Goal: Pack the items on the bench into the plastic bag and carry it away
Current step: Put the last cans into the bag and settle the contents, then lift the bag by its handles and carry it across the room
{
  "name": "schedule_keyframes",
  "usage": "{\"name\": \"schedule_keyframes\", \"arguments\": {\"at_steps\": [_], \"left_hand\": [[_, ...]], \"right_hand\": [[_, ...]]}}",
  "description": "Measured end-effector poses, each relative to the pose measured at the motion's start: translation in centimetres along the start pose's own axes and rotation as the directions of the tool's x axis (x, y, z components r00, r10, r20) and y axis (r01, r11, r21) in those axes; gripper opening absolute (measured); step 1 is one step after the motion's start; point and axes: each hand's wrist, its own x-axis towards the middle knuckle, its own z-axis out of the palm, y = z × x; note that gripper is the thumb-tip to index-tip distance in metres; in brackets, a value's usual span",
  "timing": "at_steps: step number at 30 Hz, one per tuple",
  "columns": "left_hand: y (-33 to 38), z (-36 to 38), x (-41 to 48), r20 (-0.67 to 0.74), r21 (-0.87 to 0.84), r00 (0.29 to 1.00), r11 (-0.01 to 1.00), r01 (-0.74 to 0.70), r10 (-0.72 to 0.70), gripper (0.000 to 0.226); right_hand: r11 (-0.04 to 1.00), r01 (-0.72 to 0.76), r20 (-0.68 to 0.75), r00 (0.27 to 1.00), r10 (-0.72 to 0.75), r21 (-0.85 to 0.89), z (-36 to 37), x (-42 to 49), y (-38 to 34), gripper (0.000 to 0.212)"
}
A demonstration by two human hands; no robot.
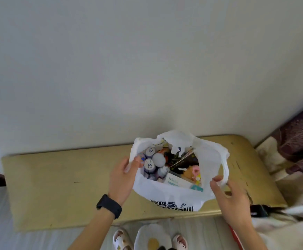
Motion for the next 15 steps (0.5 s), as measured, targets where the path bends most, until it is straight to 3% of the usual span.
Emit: {"name": "schedule_keyframes", "arguments": {"at_steps": [3, 5, 7, 10, 15], "left_hand": [[-2.4, 0.7, -1.1, -0.108, -0.015, 0.994, 1.0, -0.001, -0.001, 0.061], [-3.2, 0.8, -1.9, -0.154, -0.064, 0.988, 0.998, -0.018, 0.008, 0.073], [-2.9, 0.2, -2.2, -0.172, -0.176, 0.985, 0.984, -0.035, 0.004, 0.062], [-1.3, -1.8, -1.5, -0.163, -0.385, 0.984, 0.923, 0.0, -0.068, 0.052], [1.3, -5.7, -0.8, 0.004, -0.518, 0.999, 0.855, 0.034, -0.037, 0.054]], "right_hand": [[0.988, 0.104, 0.05, 0.994, -0.099, -0.113, 1.4, -0.9, 1.6, 0.028], [0.994, 0.062, 0.043, 0.997, -0.059, -0.09, 2.1, -1.5, 1.4, 0.044], [0.998, -0.002, -0.056, 0.998, 0.005, 0.059, 2.3, -2.2, -0.1, 0.05], [0.953, -0.029, -0.199, 0.976, 0.092, 0.301, 2.2, -2.6, -3.6, 0.04], [0.887, 0.001, -0.281, 0.949, 0.145, 0.461, 2.0, -3.7, -8.7, 0.036]]}}
